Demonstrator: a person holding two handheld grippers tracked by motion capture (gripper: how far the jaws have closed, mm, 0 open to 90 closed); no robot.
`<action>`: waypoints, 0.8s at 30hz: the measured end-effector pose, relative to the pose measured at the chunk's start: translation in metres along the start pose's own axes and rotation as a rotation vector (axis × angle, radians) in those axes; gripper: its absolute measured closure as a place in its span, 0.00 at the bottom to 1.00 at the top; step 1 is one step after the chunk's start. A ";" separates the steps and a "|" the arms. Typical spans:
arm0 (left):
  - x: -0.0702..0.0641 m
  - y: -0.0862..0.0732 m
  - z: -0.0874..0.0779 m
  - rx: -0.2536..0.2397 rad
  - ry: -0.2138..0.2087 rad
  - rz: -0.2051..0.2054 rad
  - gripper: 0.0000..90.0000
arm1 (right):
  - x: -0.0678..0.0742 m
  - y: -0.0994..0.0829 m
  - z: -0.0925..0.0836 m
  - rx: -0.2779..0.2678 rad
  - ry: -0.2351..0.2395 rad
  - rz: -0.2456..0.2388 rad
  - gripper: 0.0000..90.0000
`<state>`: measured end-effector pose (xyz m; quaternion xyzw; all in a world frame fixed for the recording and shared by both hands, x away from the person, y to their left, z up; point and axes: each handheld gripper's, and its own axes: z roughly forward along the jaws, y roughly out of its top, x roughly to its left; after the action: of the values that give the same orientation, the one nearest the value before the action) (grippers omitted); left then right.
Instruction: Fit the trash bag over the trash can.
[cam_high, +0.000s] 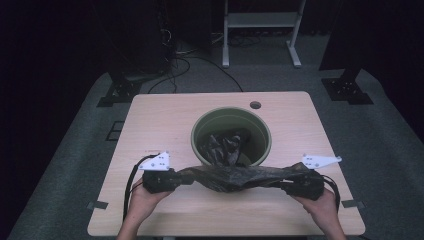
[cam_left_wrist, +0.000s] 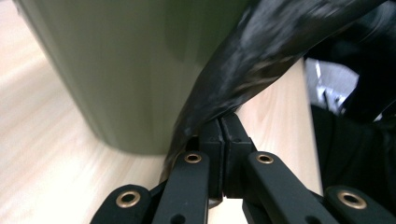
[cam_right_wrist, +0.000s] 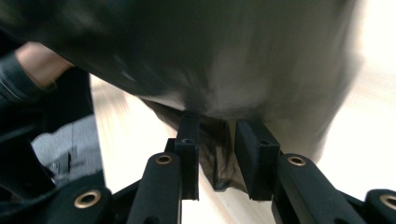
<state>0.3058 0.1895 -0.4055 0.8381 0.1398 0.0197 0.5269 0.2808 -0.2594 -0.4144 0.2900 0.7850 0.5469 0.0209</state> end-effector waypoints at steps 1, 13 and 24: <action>-0.001 0.002 -0.003 -0.018 -0.004 0.003 0.97 | 0.002 0.003 -0.005 -0.020 0.005 0.007 0.75; -0.004 0.033 -0.026 -0.124 0.033 0.043 0.96 | 0.011 0.035 -0.065 -0.137 -0.049 -0.045 0.65; 0.004 0.054 -0.038 -0.139 0.052 0.049 0.96 | 0.031 0.082 -0.095 -0.245 -0.016 -0.125 0.53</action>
<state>0.3143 0.2018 -0.3412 0.8019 0.1310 0.0641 0.5794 0.2572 -0.3054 -0.2963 0.2401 0.7289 0.6339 0.0962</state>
